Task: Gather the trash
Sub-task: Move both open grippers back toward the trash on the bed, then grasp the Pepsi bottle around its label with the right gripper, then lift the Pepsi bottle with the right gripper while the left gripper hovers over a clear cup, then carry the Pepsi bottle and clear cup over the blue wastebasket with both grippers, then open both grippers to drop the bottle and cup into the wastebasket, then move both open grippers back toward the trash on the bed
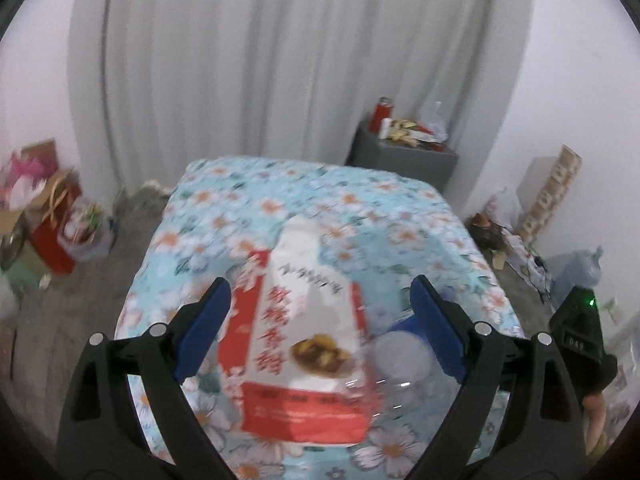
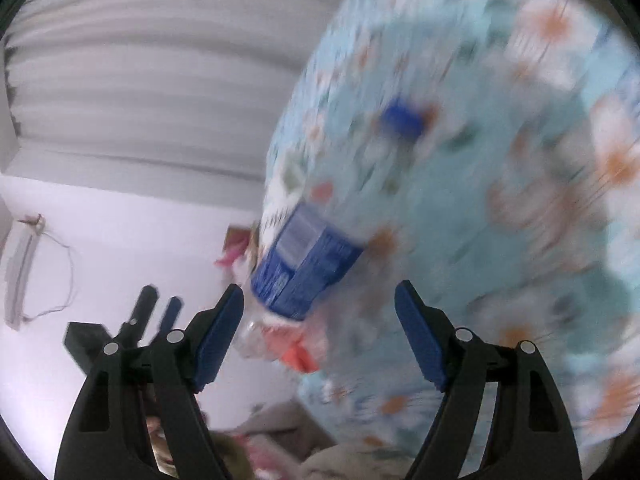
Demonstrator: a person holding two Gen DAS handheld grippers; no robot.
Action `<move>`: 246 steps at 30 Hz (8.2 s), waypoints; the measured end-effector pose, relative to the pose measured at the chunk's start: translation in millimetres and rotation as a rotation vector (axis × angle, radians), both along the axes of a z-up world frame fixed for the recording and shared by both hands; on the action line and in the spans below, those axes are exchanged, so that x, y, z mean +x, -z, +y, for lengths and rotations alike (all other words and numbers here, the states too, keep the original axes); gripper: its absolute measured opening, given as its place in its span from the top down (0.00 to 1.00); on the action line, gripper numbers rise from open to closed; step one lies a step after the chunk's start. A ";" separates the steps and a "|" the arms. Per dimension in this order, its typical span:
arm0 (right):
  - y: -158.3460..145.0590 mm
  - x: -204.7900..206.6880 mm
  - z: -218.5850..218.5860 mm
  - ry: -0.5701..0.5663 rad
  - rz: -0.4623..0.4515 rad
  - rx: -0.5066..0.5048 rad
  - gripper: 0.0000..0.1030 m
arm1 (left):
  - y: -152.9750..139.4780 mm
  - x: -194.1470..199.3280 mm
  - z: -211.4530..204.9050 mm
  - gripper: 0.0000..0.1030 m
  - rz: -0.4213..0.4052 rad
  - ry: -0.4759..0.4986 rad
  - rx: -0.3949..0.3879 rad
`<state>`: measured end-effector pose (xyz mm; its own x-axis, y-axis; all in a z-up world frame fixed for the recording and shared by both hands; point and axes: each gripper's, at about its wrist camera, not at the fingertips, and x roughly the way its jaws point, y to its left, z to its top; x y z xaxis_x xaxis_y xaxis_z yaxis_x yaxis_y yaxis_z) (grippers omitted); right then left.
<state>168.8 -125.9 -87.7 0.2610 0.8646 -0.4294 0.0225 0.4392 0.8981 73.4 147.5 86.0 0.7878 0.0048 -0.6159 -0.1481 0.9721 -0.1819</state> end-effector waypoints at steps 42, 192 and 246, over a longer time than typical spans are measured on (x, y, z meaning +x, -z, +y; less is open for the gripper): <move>52.3 76.4 47.5 -0.026 0.192 0.315 0.42 | 52.9 -9.6 4.3 0.16 0.007 0.160 -0.127; 84.2 -146.7 -432.6 0.914 0.124 -0.272 0.44 | 125.8 159.9 -553.6 0.40 0.377 1.098 0.120; -45.5 5.5 -127.7 0.151 -0.304 -0.285 0.16 | -23.2 31.4 -25.7 0.14 -0.038 0.125 0.018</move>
<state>174.3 -253.6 -42.2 0.5267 0.6651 -0.5294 -0.1414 0.6826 0.7169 104.8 121.8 109.2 0.8057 -0.0841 -0.5864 -0.0192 0.9856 -0.1678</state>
